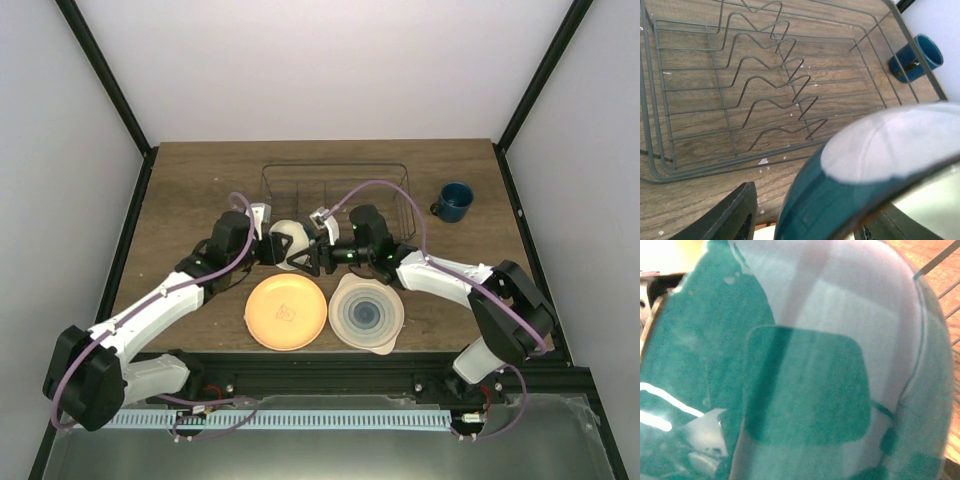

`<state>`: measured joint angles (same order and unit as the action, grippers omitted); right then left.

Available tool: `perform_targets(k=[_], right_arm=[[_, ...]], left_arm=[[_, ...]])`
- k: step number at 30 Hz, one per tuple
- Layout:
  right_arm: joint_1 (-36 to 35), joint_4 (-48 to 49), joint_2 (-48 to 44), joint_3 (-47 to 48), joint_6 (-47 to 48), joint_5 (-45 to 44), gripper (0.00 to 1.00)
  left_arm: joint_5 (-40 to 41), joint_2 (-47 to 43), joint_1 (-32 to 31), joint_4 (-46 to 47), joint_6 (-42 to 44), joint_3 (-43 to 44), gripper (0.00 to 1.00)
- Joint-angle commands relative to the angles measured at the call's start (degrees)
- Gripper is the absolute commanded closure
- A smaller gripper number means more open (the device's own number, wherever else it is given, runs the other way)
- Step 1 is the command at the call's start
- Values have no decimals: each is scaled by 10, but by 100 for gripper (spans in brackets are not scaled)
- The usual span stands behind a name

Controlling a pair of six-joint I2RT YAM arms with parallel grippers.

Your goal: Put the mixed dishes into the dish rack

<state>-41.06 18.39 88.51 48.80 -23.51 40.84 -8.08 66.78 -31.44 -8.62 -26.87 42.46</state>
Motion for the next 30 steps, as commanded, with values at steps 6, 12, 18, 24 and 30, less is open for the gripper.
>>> perform_targets(k=[6,12,18,24,30], right_arm=[[35,27,-19,8,10,-40,42],[66,-19,-44,3,31,-84,42],[74,-150,-53,78,95,-181,42],[74,-297,-29,186,144,-328,42],[74,-395,12,262,168,-479,42]], left_arm=[[28,-17,2,-12,1,-13,23],[34,-62,11,-23,-4,-21,0],[51,-107,18,-62,4,-11,0],[52,-132,28,-74,10,-14,0],[35,-131,37,-62,11,-25,0]])
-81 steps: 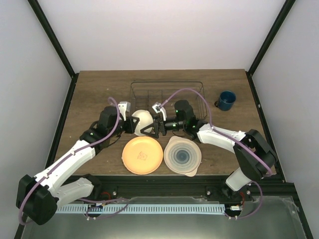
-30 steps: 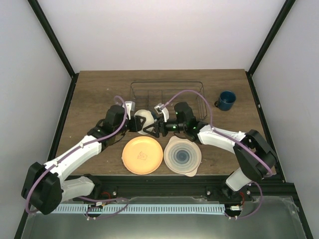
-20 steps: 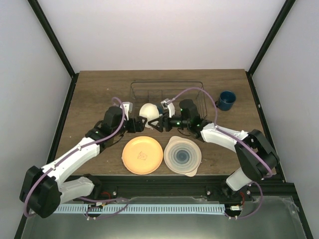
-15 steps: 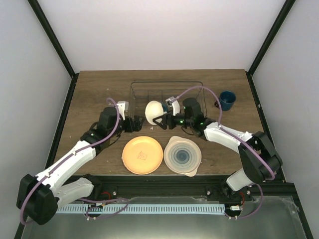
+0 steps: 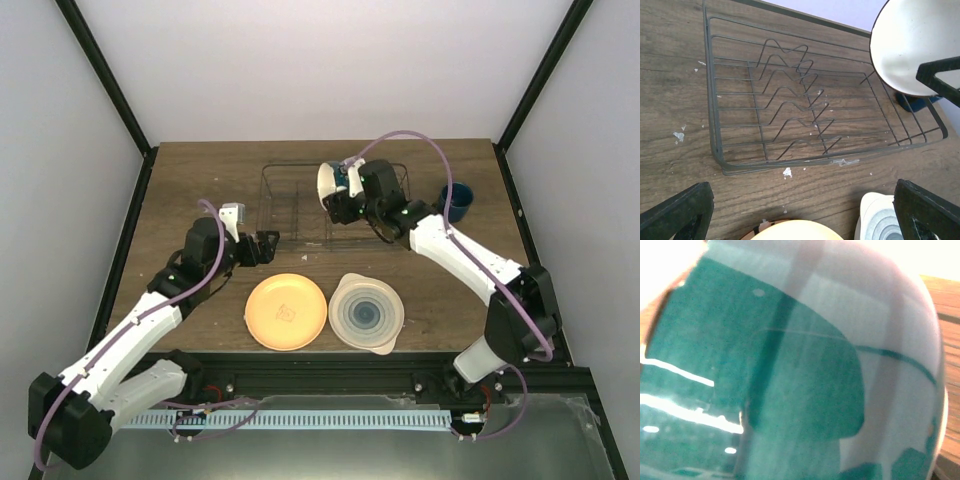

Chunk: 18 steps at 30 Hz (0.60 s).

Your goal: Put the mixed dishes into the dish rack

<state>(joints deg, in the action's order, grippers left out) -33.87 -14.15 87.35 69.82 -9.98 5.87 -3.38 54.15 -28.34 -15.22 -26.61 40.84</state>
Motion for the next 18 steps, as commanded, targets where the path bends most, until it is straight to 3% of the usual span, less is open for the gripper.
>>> perform_targets(k=[1,18], right_arm=[[2,-90,33,61,34,-152,42],[2,-234,183,174,84,-430,42]], left_arm=[[-15,-5,8,7,9,-11,0],[-39,-15,27,16,12,-22,0]])
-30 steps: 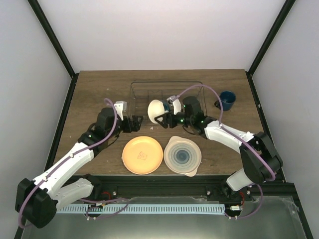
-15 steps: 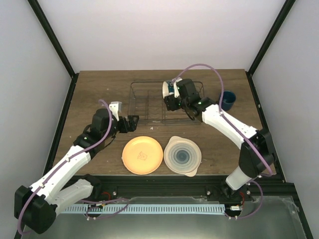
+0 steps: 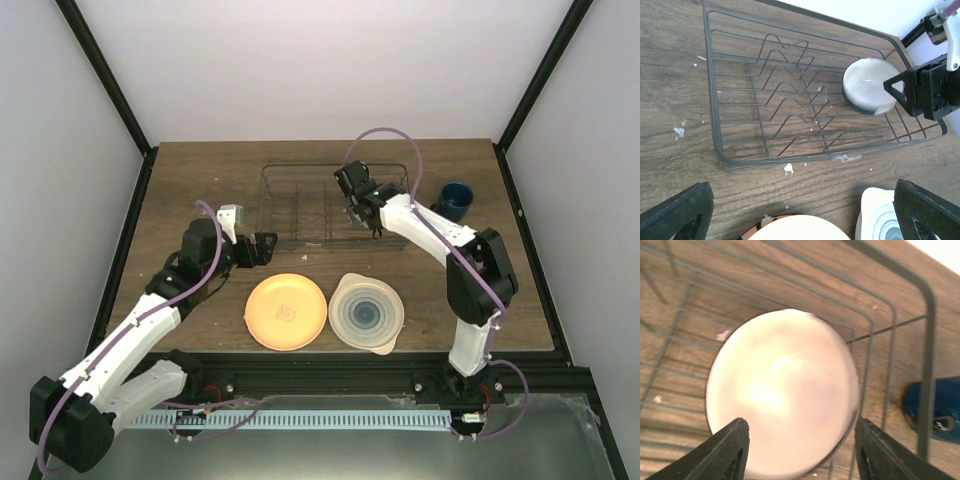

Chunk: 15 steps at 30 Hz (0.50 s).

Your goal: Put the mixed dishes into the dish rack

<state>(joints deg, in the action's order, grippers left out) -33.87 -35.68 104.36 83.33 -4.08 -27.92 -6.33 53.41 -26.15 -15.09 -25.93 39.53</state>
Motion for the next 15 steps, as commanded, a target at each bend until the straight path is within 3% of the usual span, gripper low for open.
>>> perform_targets(k=[1,4,15], right_arm=[[2,-20,18,42,31,-101,42],[2,-19,31,41,41,-101,49],[2,3,36,25,45,-73,48]], left_arm=[[-10,-7,6,17,6,-9,0],[-12,-7,7,18,7,-10,0],[-17,1,17,24,10,-17,0]])
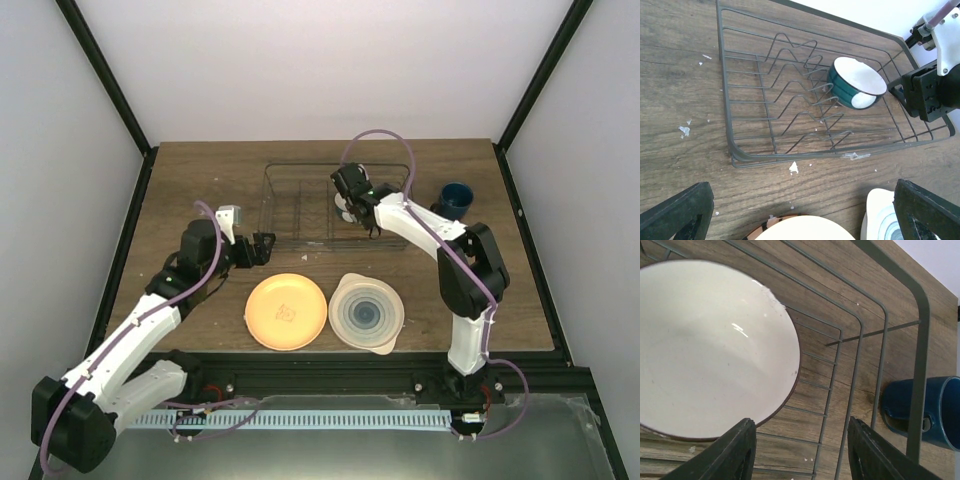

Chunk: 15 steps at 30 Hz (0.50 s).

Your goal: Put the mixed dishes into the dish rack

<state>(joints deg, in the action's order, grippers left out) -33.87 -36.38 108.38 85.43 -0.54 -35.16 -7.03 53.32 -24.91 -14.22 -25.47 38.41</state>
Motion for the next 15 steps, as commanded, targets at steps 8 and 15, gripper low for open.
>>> perform_targets(k=[8,15], right_arm=[[2,43,-30,1,58,141,48],[4,43,-40,-1,72,189,48]], left_arm=[[-14,9,5,21,4,-8,0],[-36,26,6,19,18,11,0]])
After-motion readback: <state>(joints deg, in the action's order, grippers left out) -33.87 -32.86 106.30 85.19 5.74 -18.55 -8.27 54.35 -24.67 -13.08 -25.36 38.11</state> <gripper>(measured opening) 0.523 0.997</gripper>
